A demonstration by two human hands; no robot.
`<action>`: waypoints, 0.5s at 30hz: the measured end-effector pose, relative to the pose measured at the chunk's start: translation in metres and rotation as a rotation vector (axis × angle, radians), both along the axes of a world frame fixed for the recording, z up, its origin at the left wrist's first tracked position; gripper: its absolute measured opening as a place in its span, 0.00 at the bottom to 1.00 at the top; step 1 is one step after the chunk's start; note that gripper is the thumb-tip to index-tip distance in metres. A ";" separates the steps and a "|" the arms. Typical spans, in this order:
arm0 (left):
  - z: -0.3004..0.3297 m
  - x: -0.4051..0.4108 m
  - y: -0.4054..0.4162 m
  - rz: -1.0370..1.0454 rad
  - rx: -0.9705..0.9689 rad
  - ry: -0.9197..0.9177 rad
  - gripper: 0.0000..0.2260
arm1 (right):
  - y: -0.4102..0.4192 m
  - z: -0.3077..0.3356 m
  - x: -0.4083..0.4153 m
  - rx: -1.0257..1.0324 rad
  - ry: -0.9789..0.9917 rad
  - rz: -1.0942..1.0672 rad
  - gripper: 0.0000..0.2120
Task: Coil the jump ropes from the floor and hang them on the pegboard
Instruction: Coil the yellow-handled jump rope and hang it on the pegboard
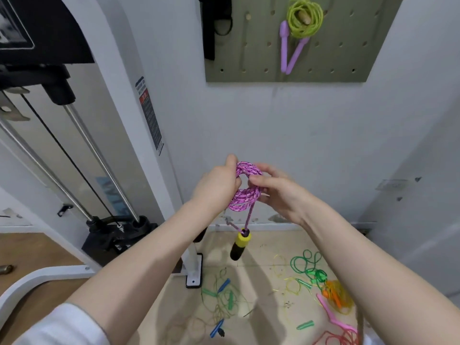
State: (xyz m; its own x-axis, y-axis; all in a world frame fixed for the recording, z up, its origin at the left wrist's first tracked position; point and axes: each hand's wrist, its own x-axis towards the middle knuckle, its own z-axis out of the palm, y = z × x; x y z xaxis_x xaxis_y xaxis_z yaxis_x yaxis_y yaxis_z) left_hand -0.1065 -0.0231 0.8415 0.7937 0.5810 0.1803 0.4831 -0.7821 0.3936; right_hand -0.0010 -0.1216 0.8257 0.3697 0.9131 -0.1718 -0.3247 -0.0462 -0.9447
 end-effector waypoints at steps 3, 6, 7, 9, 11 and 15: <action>0.000 0.001 0.009 -0.007 0.265 0.099 0.11 | 0.015 0.006 -0.005 0.045 -0.181 -0.005 0.26; 0.000 0.005 0.019 -0.034 0.276 0.044 0.12 | 0.031 0.010 -0.005 0.025 -0.562 -0.161 0.27; 0.001 0.007 0.022 -0.057 0.182 -0.014 0.13 | 0.036 0.012 -0.003 0.041 -0.638 -0.248 0.26; 0.005 0.010 0.031 -0.110 -0.081 -0.173 0.13 | 0.046 0.015 0.005 0.103 -0.628 -0.397 0.21; 0.012 0.012 0.043 -0.159 -0.391 -0.313 0.10 | 0.052 0.019 0.014 0.165 -0.480 -0.437 0.16; 0.025 0.014 0.063 -0.315 -0.980 -0.436 0.04 | 0.052 0.032 0.034 0.271 -0.174 -0.185 0.15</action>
State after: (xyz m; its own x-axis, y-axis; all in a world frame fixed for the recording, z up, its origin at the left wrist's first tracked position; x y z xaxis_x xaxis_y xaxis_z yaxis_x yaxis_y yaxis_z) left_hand -0.0929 0.0396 0.8661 0.9111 0.4088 0.0534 -0.0117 -0.1038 0.9945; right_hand 0.0325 -0.0700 0.8575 0.5350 0.8319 0.1473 -0.1375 0.2577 -0.9564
